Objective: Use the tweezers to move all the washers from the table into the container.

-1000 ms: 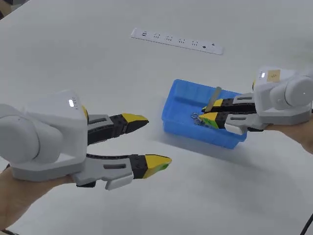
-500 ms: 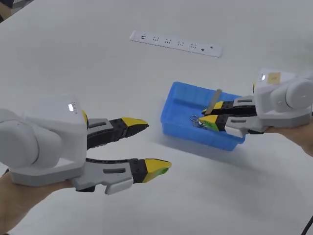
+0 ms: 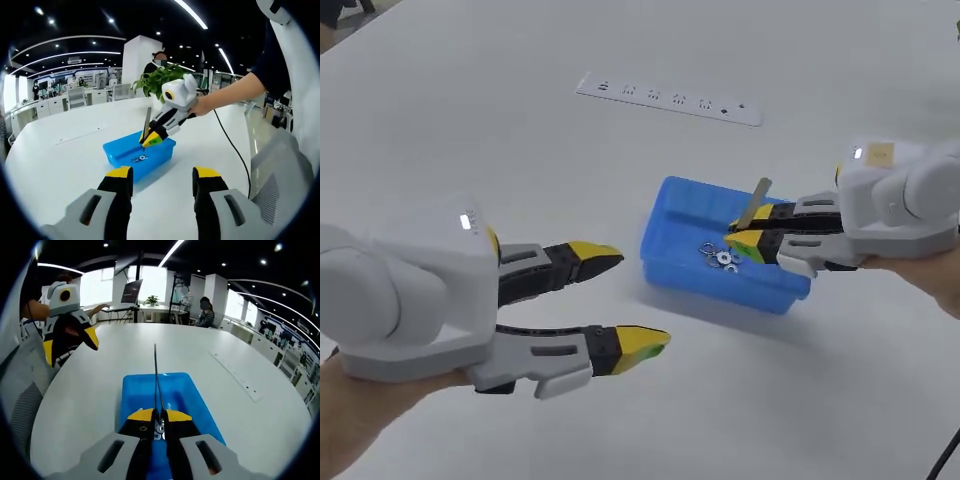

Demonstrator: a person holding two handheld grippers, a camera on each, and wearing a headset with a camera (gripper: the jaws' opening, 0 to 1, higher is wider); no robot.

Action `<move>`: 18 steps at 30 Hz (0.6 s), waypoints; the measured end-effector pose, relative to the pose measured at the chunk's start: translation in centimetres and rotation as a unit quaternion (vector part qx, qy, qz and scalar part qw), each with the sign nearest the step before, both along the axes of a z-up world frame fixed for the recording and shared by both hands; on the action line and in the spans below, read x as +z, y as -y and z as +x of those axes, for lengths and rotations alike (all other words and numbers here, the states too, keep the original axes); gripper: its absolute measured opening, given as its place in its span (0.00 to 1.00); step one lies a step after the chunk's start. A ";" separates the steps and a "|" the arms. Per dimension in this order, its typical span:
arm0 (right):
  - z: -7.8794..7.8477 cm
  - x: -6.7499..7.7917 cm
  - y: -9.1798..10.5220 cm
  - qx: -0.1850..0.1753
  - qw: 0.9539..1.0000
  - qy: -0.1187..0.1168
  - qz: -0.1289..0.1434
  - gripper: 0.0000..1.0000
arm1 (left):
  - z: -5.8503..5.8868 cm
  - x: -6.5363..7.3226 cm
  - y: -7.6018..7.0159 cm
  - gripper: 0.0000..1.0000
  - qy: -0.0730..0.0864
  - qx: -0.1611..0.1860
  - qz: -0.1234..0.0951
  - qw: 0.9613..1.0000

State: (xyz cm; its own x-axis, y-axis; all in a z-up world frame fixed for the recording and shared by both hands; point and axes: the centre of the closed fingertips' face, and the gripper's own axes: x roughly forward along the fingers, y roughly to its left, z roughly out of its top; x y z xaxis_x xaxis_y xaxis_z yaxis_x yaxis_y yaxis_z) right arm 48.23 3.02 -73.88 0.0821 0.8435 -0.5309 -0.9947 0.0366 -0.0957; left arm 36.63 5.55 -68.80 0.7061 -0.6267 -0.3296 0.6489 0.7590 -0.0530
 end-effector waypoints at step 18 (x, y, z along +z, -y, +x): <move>-3.6 4.8 1.4 -0.003 1.000 0.014 0.018 0.08 | 0.1 2.4 0.9 0.53 0.028 -0.020 0.001 0.999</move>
